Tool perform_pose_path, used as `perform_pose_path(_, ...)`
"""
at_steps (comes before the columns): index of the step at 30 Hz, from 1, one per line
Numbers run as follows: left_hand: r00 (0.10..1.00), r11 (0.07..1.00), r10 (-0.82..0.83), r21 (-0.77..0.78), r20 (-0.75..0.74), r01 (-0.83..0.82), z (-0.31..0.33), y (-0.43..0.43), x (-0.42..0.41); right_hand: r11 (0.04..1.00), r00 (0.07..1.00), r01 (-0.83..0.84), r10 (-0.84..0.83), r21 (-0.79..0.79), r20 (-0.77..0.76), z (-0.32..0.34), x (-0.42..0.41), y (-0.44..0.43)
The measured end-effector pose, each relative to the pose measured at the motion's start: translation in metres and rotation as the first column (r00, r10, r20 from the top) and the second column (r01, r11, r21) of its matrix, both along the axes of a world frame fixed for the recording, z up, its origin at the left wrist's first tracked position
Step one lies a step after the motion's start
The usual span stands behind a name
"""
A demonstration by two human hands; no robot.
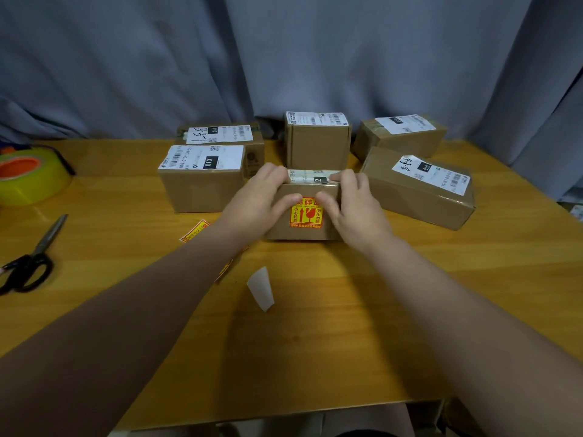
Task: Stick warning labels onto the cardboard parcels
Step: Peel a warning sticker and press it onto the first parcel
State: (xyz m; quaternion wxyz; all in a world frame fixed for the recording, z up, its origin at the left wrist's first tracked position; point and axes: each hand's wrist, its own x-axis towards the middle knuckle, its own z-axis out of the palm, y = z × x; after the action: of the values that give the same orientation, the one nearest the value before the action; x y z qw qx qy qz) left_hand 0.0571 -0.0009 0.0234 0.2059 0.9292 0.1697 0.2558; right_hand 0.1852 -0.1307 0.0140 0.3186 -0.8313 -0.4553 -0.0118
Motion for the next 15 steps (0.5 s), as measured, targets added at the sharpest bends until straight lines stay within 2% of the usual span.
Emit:
perform_pose_path(4, 1.000, 1.000, -0.011, -0.016, 0.006, 0.011, 0.004, 0.008, 0.003, 0.999, 0.999, 0.009, -0.008, -0.041, 0.033, 0.001, 0.000, 0.005)
perform_pose_path(9, 0.987, 0.992, -0.059, 0.106, -0.151, 0.075, 0.014, 0.017, 0.013, 0.999, 0.996, 0.043, -0.041, -0.016, 0.075, 0.002, 0.021, 0.010)
perform_pose_path(12, 0.988, 0.989, 0.005, 0.148, -0.157, 0.018, 0.015, 0.017, 0.016, 0.997, 0.994, 0.066, -0.068, 0.026, 0.090, 0.008, 0.032, 0.017)
perform_pose_path(15, 0.992, 0.995, 0.080, 0.072, -0.102, -0.073, 0.015, 0.022, 0.014, 0.994, 0.994, 0.102, -0.103, 0.049, 0.039, 0.013, 0.040, 0.027)
